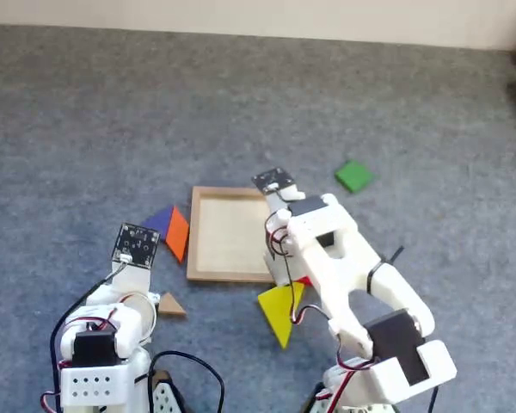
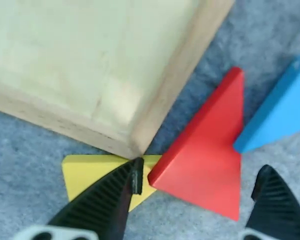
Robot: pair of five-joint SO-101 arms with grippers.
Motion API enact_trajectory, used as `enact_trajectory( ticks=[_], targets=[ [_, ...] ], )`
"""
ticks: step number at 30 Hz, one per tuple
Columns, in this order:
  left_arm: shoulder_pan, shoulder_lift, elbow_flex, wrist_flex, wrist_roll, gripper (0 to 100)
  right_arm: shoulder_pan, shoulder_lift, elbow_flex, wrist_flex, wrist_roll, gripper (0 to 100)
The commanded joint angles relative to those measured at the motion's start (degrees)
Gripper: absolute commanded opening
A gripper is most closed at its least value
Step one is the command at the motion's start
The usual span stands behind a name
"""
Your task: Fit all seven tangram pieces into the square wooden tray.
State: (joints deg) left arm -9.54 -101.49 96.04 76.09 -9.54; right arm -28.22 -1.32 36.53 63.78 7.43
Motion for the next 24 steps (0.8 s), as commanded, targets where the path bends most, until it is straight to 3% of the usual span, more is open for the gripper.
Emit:
enact_trajectory(
  ticks=[1,7,24],
  targets=[
    [0.8,-2.8,1.1,0.4,0.4,1,3.6,2.4,-2.0,-2.1,1.3,27.4],
    [0.8,-2.8,1.1,0.4,0.4,1,5.2,2.4,-1.7,-3.3,5.5,16.9],
    [0.8,-2.8,1.1,0.4,0.4,1,11.0,2.2,-2.0,-2.7,5.5,4.6]
  ],
)
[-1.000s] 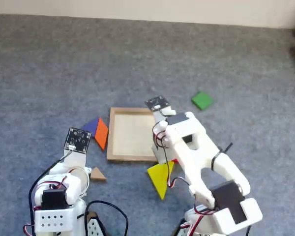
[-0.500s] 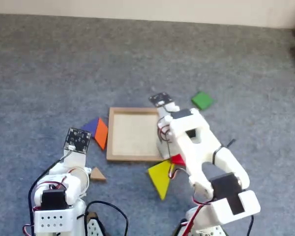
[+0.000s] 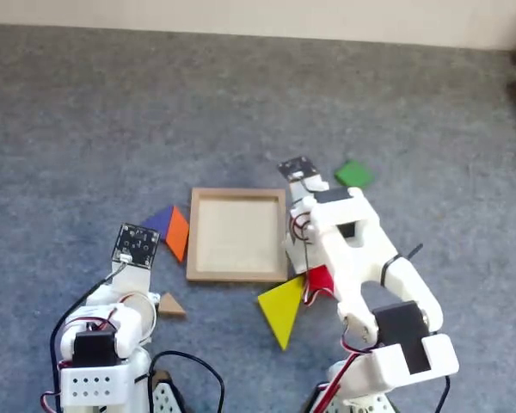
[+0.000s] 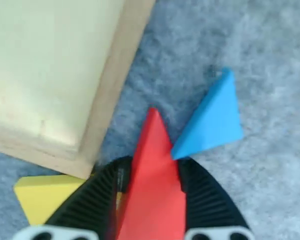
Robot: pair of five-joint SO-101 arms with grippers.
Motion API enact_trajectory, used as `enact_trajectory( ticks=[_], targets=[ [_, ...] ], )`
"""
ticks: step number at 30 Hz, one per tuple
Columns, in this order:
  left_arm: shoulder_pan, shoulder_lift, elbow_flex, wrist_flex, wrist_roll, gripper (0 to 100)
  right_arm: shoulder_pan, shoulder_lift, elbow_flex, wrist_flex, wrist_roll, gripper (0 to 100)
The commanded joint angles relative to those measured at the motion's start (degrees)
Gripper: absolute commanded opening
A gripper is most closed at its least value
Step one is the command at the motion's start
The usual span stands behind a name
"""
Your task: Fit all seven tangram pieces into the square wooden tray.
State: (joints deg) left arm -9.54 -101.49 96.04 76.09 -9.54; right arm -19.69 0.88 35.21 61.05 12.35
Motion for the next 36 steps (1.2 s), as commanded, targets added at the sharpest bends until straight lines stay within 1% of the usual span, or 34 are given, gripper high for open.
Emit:
enact_trajectory(
  ticks=[1,5,10,15,18,21,24,28,32,36],
  targets=[
    [0.8,-2.8,1.1,0.4,0.4,1,3.0,0.0,-0.7,0.0,0.6,4.1],
    [0.8,-2.8,1.1,0.4,0.4,1,3.6,0.0,-0.7,0.0,0.6,0.9],
    [0.8,-2.8,1.1,0.4,0.4,1,3.6,-2.8,-0.7,0.3,1.4,0.5],
    [0.8,-2.8,1.1,0.4,0.4,1,3.6,-11.6,-1.0,7.3,2.8,0.5],
    [0.8,-2.8,1.1,0.4,0.4,1,3.6,-17.0,-4.1,10.9,2.7,0.5],
    [0.8,-2.8,1.1,0.4,0.4,1,3.2,-19.2,-8.9,14.0,1.9,0.5],
    [0.8,-2.8,1.1,0.4,0.4,1,2.7,-19.2,-13.8,13.7,-4.5,0.5],
    [0.8,-2.8,1.1,0.4,0.4,1,-1.1,-17.4,-18.2,12.0,-11.8,0.5],
    [0.8,-2.8,1.1,0.4,0.4,1,-6.4,-12.1,-22.2,9.1,-17.9,0.5],
    [0.8,-2.8,1.1,0.4,0.4,1,-9.6,-4.7,-26.2,4.3,-25.3,0.5]
  ],
)
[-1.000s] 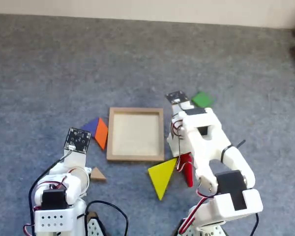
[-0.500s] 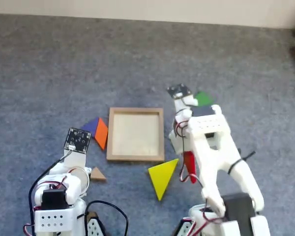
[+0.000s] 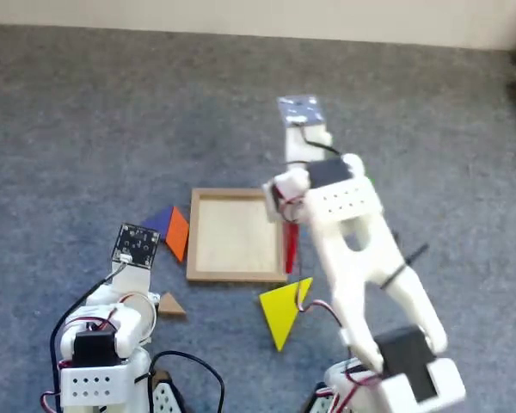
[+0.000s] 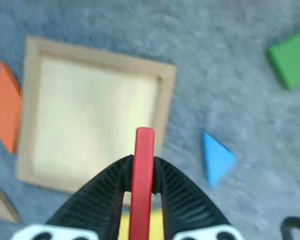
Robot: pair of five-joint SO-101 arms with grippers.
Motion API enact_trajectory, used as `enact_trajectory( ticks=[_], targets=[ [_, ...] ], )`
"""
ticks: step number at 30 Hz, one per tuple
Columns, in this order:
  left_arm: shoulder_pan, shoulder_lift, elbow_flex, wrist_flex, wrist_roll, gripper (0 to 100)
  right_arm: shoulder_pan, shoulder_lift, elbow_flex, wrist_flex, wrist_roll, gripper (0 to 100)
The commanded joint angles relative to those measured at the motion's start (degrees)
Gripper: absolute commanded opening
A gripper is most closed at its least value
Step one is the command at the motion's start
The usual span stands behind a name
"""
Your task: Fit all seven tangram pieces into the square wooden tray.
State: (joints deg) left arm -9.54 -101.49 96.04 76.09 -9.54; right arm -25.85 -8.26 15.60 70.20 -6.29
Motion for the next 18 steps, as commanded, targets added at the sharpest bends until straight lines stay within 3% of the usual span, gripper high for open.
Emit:
enact_trajectory(
  ticks=[1,8,18],
  targets=[
    [0.8,-2.8,1.1,0.4,0.4,1,-4.2,6.1,-7.7,-5.7,-8.0,0.5],
    [0.8,-2.8,1.1,0.4,0.4,1,-9.2,16.2,-15.1,-9.0,-13.3,0.6],
    [0.8,-2.8,1.1,0.4,0.4,1,-15.3,27.6,-21.4,-12.6,-13.5,0.7]
  ],
)
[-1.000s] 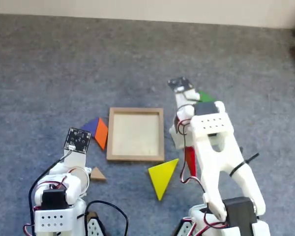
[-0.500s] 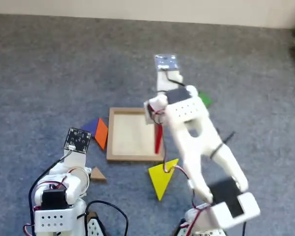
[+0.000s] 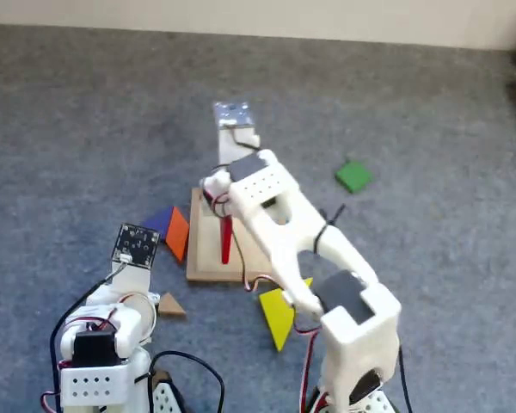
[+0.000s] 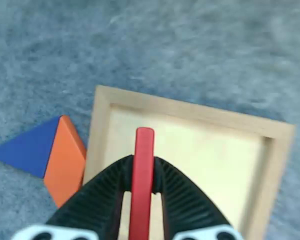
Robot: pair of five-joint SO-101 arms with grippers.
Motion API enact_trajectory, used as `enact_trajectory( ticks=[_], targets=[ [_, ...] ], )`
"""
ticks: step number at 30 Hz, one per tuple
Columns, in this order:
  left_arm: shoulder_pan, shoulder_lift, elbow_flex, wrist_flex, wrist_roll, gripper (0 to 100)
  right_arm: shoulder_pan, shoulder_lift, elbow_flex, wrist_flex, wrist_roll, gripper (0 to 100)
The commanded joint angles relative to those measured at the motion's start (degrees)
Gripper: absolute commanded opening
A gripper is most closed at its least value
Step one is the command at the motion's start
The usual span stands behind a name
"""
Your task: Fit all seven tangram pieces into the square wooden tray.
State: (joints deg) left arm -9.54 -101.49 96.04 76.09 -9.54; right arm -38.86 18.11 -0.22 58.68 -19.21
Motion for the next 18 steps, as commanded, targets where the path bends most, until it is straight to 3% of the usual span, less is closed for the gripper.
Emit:
enact_trajectory(
  ticks=[1,9,18],
  targets=[
    [0.8,-2.8,1.1,0.4,0.4,1,-2.6,2.0,-6.4,-0.9,-0.6,0.8],
    [0.8,-2.8,1.1,0.4,0.4,1,-1.3,2.7,-7.7,2.6,-0.3,18.7],
    [0.8,-2.8,1.1,0.4,0.4,1,-1.2,-2.2,-12.8,13.2,-0.1,19.4]
  ],
)
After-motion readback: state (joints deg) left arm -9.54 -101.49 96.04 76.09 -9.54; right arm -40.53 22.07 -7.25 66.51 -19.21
